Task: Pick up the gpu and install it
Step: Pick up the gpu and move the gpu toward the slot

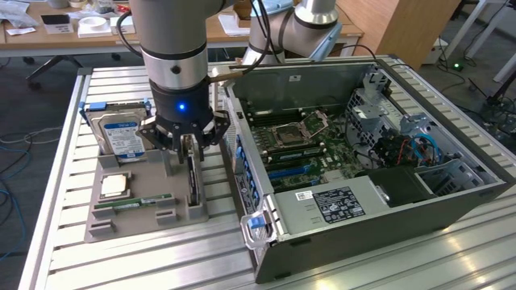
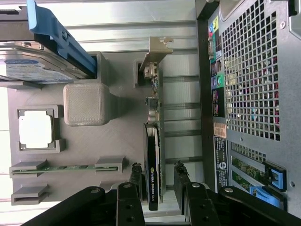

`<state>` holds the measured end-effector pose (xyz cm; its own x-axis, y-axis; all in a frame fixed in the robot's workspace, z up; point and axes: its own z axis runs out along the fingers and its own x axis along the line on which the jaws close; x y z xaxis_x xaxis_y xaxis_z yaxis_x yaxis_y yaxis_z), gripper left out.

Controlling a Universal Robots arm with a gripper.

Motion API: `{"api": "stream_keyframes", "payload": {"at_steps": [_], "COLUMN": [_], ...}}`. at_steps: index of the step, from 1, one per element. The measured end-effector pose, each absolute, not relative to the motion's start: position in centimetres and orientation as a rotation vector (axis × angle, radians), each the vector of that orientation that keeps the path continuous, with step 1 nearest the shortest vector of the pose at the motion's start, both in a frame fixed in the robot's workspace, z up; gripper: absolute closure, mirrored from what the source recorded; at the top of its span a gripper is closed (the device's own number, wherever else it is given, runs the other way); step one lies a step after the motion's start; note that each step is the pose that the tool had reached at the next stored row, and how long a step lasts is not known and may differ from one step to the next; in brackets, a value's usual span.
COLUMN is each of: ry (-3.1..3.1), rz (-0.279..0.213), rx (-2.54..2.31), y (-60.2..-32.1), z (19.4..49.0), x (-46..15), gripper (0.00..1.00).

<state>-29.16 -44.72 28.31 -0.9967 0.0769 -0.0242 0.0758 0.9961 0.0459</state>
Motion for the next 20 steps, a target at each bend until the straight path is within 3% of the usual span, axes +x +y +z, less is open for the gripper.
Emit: {"api": "stream_keyframes", "payload": {"at_steps": [20], "ry": [3.113], "rz": [0.07], "rx": [0.119], "y": [-44.7], "z": [26.4], "x": [-29.2], "gripper": [0.58]}}
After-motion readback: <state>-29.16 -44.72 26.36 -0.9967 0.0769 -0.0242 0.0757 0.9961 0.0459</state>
